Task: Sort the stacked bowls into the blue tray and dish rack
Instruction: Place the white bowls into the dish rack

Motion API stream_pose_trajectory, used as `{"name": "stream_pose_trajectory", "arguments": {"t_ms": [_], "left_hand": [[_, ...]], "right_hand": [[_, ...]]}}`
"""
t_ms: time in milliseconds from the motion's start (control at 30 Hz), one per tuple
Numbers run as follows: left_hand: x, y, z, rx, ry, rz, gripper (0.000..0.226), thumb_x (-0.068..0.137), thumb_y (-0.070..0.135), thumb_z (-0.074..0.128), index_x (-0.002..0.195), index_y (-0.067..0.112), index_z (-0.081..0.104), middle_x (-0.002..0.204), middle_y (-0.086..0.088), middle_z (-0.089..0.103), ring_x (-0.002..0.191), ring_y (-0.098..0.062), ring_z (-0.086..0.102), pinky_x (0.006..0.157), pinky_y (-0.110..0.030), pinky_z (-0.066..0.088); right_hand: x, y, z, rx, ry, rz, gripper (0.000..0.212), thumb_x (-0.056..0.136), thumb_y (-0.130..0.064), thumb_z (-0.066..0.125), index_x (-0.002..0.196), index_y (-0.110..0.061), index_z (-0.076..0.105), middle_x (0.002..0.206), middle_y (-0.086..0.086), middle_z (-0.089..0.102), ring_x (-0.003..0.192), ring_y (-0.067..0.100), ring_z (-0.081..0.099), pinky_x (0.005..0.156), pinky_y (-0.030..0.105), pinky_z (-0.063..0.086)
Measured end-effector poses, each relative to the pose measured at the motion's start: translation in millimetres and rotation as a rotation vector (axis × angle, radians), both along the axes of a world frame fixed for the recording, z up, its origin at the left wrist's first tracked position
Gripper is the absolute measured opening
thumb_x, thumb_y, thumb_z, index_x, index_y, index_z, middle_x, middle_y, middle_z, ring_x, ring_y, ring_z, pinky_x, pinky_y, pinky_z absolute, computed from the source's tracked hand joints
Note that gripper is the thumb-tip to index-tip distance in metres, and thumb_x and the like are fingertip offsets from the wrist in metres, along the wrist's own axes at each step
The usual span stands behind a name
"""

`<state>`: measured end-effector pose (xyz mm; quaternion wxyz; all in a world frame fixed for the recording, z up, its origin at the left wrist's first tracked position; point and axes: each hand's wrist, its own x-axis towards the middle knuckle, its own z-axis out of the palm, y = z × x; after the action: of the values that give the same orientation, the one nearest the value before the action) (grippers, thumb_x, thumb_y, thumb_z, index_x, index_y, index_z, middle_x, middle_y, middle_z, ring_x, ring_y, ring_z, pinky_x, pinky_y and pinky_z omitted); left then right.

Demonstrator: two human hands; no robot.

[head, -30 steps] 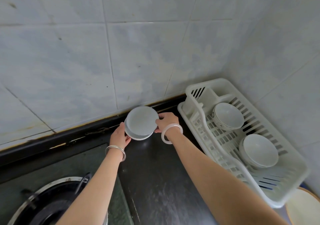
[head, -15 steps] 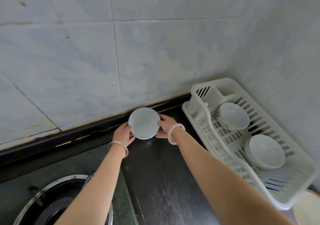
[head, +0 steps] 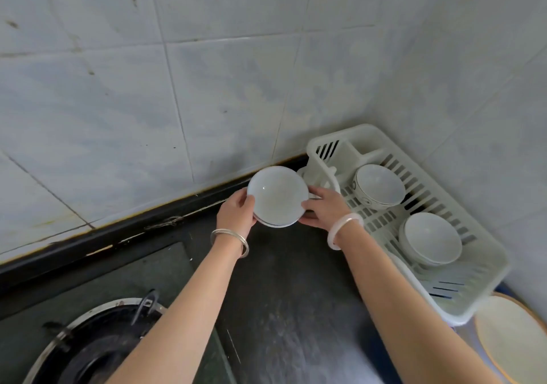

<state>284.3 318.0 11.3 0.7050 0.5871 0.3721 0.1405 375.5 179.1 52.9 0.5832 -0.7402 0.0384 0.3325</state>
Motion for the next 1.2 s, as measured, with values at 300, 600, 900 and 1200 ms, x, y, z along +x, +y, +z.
{"name": "stream_pose_trajectory", "arguments": {"t_ms": [300,600,900,1200], "left_hand": [[62.9,-86.3,64.4,0.095,-0.046,-0.298,0.021,0.087,0.013,0.044,0.085,0.029,0.058,0.083,0.005,0.06,0.091,-0.026,0.062,0.087,-0.052,0.053],[126.8,-145.1,56.9,0.214,0.2,-0.67,0.034,0.087,0.002,0.044,0.118,0.008,0.058,0.111,-0.015,0.061,0.101,-0.032,0.058,0.091,-0.045,0.052],[161.2,-151.5,35.6,0.4,0.442,-0.964,0.039,0.086,-0.007,0.052,0.123,0.002,0.054,0.123,-0.02,0.058,0.1,-0.027,0.057,0.093,-0.041,0.051],[181.0,-158.1,20.6,0.439,0.558,-1.094,0.041,0.085,-0.013,0.047,0.125,-0.001,0.052,0.129,-0.023,0.054,0.118,-0.037,0.053,0.098,-0.044,0.047]], "right_hand": [[24.0,-107.4,58.9,0.02,-0.155,-0.236,0.047,0.084,0.005,0.056,0.126,-0.016,0.055,0.11,0.013,0.062,0.083,0.027,0.068,0.065,0.03,0.059],[39.5,-180.0,31.0,0.007,-0.017,-0.471,0.048,0.085,0.007,0.055,0.129,-0.011,0.052,0.113,0.013,0.054,0.096,0.034,0.063,0.054,0.026,0.058],[36.7,-185.3,-23.3,-0.191,-0.012,-0.435,0.045,0.085,-0.001,0.058,0.128,-0.007,0.05,0.09,0.018,0.066,0.081,0.032,0.068,0.072,0.036,0.058],[41.4,-189.4,-53.0,-0.292,-0.013,-0.399,0.043,0.081,-0.001,0.062,0.123,-0.008,0.052,0.073,0.005,0.063,0.082,0.031,0.07,0.08,0.043,0.058]]}}
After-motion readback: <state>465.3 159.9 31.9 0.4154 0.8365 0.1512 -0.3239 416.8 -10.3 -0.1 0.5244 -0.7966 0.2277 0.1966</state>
